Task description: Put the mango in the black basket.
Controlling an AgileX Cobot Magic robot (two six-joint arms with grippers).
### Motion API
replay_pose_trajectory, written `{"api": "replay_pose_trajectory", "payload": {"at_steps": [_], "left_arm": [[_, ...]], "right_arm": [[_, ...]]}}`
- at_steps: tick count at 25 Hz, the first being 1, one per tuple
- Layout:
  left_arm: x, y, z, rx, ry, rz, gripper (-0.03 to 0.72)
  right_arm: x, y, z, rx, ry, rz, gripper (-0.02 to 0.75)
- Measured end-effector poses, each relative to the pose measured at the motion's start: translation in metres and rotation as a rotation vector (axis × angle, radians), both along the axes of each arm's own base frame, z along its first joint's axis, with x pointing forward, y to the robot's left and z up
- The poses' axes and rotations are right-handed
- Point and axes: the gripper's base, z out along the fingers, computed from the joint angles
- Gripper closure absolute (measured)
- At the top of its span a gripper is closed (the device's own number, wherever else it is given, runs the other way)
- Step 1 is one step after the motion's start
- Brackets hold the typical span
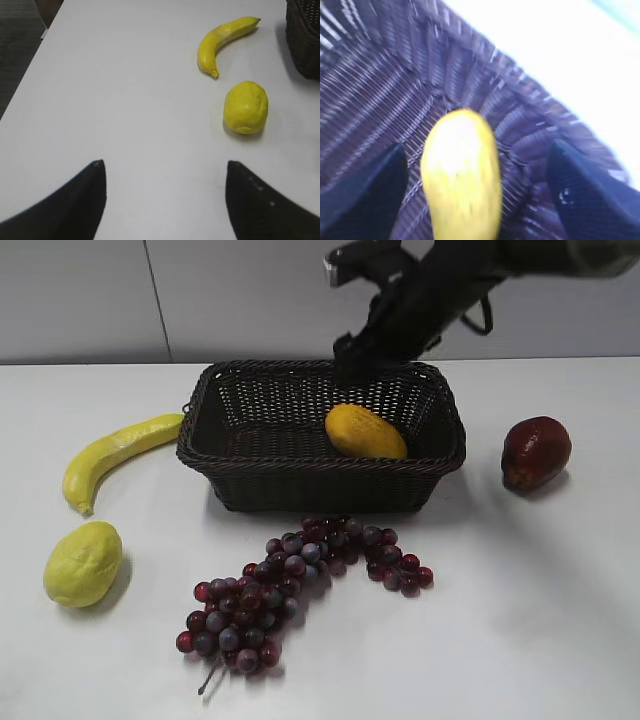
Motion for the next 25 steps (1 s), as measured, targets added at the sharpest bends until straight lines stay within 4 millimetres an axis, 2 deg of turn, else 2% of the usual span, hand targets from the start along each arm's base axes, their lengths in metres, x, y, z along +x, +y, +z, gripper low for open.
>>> {"api": "replay_pose_trajectory", "payload": {"at_steps": [4, 6, 8, 13, 16, 19, 25], "left_arm": [[0.0, 0.0, 0.0, 0.0, 0.0, 0.0, 0.133], [0.0, 0.0, 0.0, 0.0, 0.0, 0.0, 0.133], [0.0, 0.0, 0.0, 0.0, 0.0, 0.0, 0.133], [0.0, 0.0, 0.0, 0.0, 0.0, 0.0, 0.133], [0.0, 0.0, 0.0, 0.0, 0.0, 0.0, 0.133], [0.0, 0.0, 0.0, 0.0, 0.0, 0.0, 0.133], [0.0, 0.0, 0.0, 0.0, 0.0, 0.0, 0.133]], "right_arm": [[-0.024, -0.014, 0.073, -0.011, -0.037, -0.009, 0.09], [-0.039, -0.025, 0.097, -0.038, -0.016, -0.052, 0.093], [-0.056, -0.039, 0.114, -0.099, 0.033, -0.11, 0.097], [-0.086, -0.068, 0.141, -0.211, 0.121, -0.26, 0.122], [-0.104, -0.076, 0.151, -0.185, 0.121, -0.292, 0.146], [-0.129, -0.085, 0.15, -0.158, 0.158, -0.301, 0.159], [-0.202, -0.117, 0.125, -0.17, 0.245, -0.326, 0.161]]}}
